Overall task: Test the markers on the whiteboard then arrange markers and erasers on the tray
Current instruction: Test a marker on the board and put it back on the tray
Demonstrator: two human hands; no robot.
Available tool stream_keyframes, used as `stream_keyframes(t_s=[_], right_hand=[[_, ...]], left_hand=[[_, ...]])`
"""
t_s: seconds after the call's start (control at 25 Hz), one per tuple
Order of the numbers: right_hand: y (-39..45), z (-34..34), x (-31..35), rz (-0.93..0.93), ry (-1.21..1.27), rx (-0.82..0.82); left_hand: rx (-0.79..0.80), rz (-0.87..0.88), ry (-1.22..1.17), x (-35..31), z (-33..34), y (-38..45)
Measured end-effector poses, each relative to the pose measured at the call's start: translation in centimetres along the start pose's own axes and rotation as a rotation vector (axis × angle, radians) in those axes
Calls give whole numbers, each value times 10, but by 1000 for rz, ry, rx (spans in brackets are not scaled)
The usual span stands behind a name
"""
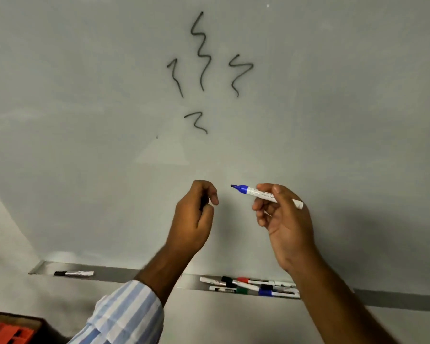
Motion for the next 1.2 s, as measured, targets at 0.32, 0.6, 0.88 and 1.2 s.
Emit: stream_keyframes(t_s=[0.32,0.6,0.88,1.2], right_hand=[[49,4,104,-300,-78,16],[94,40,185,-784,-501,-178],[146,56,235,-1049,-837,-413],[136,27,221,-1061,-855,-495]], left_hand=[[-236,433,336,-103,-54,107],[-359,652,609,-171,-125,232],[-347,728,702,-163,-155,300],[-461,754,852,-154,-151,303]])
Point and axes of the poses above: each hand's wrist, its own y-axis towards the middle knuckle, its own z-axis out of the palm, x = y × z, the point moved 7 cm from there along y, towards the middle knuckle, and after that the axes turned 6 degrees about -y, right-handed, at the moved point
